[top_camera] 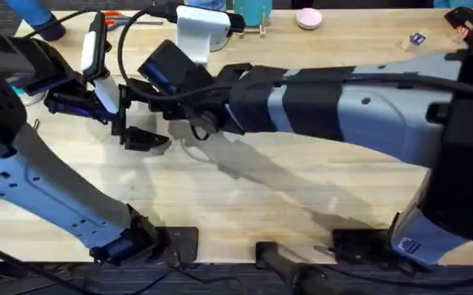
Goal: Unzip the bag, pick up the pens from the table one at a time and place them inside, then zip the bag closed.
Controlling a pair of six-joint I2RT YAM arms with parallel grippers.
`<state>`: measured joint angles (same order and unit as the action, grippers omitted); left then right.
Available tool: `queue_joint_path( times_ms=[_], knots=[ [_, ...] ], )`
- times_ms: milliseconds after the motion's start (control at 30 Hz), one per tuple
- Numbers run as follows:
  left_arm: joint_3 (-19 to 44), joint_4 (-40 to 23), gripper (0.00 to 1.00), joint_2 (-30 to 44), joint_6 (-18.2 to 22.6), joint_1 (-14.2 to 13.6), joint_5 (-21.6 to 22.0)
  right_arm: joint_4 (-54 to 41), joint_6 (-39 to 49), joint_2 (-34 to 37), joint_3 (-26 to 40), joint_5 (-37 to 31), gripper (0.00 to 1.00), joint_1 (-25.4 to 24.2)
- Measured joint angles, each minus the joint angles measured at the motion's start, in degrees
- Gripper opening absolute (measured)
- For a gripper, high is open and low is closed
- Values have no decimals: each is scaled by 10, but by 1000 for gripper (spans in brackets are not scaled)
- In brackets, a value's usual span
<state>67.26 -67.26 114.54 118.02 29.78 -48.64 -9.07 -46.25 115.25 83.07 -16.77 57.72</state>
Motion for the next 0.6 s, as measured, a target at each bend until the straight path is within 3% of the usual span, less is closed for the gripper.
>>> queue_joint_path(
  times_ms=[600],
  knots=[
    [0, 0, 995, 0, 0, 0, 0, -28, -33, 2, 0, -15, 54, -7]
  ],
)
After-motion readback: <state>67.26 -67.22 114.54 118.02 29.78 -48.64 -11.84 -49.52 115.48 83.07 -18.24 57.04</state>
